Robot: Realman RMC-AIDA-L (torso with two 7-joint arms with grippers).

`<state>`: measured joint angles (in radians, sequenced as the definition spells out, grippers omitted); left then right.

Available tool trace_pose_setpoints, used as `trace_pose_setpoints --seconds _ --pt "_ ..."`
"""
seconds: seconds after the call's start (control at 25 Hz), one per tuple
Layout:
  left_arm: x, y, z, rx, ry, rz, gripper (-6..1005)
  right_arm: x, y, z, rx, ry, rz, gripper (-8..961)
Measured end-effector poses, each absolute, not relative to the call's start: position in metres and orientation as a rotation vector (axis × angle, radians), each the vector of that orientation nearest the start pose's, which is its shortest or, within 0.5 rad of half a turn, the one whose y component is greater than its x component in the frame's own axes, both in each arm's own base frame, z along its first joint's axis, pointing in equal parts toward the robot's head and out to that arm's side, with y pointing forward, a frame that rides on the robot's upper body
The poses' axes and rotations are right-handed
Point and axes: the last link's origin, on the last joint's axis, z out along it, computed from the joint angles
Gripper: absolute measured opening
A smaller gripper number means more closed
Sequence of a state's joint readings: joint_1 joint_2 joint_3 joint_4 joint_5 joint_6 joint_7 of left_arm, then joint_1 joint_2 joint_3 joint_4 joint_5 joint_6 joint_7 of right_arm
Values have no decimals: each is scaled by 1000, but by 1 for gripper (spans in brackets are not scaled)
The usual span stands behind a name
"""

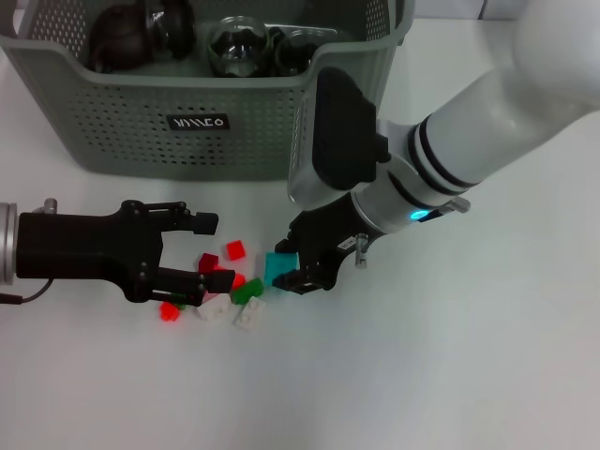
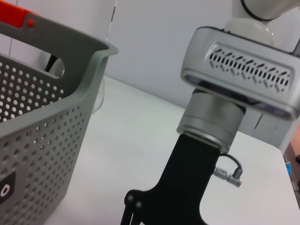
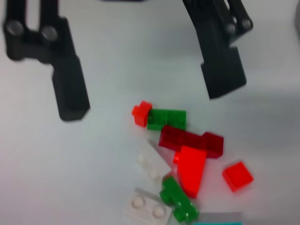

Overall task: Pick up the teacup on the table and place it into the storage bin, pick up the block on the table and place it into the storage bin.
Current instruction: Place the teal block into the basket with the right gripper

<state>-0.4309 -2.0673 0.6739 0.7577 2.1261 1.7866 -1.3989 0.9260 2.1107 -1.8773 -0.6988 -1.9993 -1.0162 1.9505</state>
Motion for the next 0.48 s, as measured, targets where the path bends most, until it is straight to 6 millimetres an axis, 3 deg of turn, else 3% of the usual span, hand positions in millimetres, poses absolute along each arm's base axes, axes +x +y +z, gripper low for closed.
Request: trace_pose_setpoints --seconds 0.08,0.24,0.48 --pt "-284 280 14 -2903 -661 -635 867 128 348 -144 -3113 87 -336 422" --pt "-285 279 16 -2903 -664 -629 867 121 349 -121 -3136 151 -359 427" --pt "-291 276 21 -2892 -673 -621 867 92 349 -47 -3141 226 -348 435"
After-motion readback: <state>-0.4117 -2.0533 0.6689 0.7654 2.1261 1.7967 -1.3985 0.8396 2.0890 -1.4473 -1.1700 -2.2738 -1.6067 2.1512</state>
